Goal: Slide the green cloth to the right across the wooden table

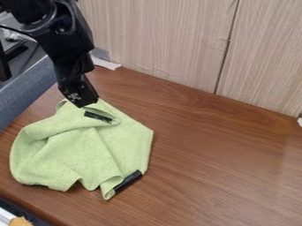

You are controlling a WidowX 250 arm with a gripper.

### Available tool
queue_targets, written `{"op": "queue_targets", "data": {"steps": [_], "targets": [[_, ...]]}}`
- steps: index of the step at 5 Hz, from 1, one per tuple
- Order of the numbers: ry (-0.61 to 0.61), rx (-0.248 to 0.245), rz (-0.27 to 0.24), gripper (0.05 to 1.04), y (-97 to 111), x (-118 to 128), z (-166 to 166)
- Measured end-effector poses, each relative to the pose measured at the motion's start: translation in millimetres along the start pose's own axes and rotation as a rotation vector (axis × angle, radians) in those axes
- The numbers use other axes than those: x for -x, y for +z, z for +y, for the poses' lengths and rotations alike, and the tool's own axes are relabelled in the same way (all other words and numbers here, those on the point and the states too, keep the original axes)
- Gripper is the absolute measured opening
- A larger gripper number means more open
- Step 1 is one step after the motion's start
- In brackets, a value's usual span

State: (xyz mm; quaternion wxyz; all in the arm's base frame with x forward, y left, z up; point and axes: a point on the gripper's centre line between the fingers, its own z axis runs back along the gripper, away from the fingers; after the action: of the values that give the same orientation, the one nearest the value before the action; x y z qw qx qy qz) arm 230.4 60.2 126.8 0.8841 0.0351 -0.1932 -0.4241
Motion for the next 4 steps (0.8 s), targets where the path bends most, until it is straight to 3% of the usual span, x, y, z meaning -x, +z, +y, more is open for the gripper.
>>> {"op": "queue_targets", "data": {"steps": [1, 2, 4], "targets": [[0.010, 0.017, 0.007, 0.999, -4, 2, -2], [0.036, 0.041, 0.039, 0.999, -17, 8, 2], [0.116, 0.044, 0.119, 0.999, -48, 31, 19]]}}
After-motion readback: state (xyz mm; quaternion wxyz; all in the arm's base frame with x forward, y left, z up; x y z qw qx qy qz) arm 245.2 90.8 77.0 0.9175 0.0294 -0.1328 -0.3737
